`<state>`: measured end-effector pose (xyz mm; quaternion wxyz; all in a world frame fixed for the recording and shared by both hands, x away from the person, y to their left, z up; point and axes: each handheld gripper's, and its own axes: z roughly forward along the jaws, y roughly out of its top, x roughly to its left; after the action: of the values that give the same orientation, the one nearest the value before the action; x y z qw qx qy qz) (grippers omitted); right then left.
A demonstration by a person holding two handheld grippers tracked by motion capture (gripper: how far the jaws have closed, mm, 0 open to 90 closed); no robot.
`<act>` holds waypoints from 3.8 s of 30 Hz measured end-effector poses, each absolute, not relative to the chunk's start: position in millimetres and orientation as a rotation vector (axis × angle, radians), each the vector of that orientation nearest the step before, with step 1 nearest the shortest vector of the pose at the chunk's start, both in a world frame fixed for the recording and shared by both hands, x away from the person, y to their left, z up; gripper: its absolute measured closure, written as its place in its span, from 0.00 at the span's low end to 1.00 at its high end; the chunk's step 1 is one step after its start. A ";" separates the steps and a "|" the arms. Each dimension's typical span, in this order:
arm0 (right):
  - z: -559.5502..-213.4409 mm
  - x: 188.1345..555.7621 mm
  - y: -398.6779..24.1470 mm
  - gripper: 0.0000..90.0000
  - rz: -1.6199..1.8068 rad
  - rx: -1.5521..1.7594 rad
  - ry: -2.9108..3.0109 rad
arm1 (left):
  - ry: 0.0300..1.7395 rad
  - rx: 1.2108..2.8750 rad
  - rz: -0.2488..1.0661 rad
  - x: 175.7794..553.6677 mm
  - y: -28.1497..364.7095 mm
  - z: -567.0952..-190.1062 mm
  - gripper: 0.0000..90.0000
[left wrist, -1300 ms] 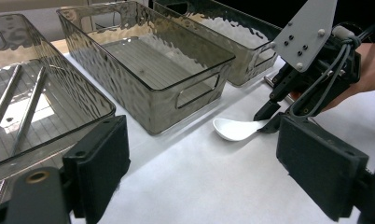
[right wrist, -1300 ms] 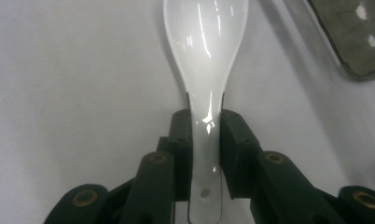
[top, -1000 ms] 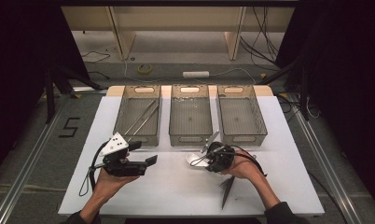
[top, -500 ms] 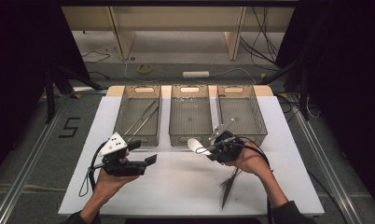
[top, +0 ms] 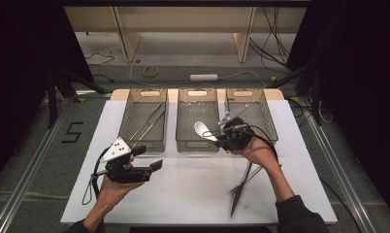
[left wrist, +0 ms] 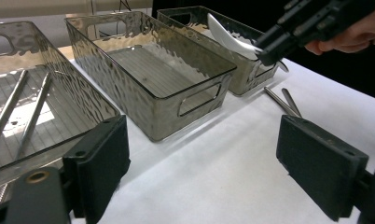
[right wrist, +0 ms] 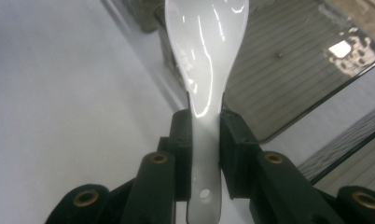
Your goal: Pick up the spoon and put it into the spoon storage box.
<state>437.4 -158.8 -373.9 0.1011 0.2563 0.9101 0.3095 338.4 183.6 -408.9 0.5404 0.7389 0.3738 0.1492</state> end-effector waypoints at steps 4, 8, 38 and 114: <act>-369.6 447.7 -152.4 0.85 0.930 0.782 2.656 | 0.889 1.756 0.351 338.1 182.7 -409.1 0.19; -365.3 457.5 -144.2 0.85 0.932 0.808 2.643 | 0.888 1.754 0.350 338.3 183.4 -409.1 0.19; -378.3 525.1 -103.7 0.85 0.865 1.052 2.574 | 0.887 1.748 0.354 337.8 184.3 -408.8 0.19; -356.5 466.2 -139.9 0.39 1.026 0.971 2.576 | 0.881 1.763 0.368 336.9 182.7 -409.0 0.19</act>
<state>466.2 -139.9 -356.5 0.1017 0.3287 0.8723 0.3475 336.9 182.7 -409.0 0.5381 0.7413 0.3702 0.1546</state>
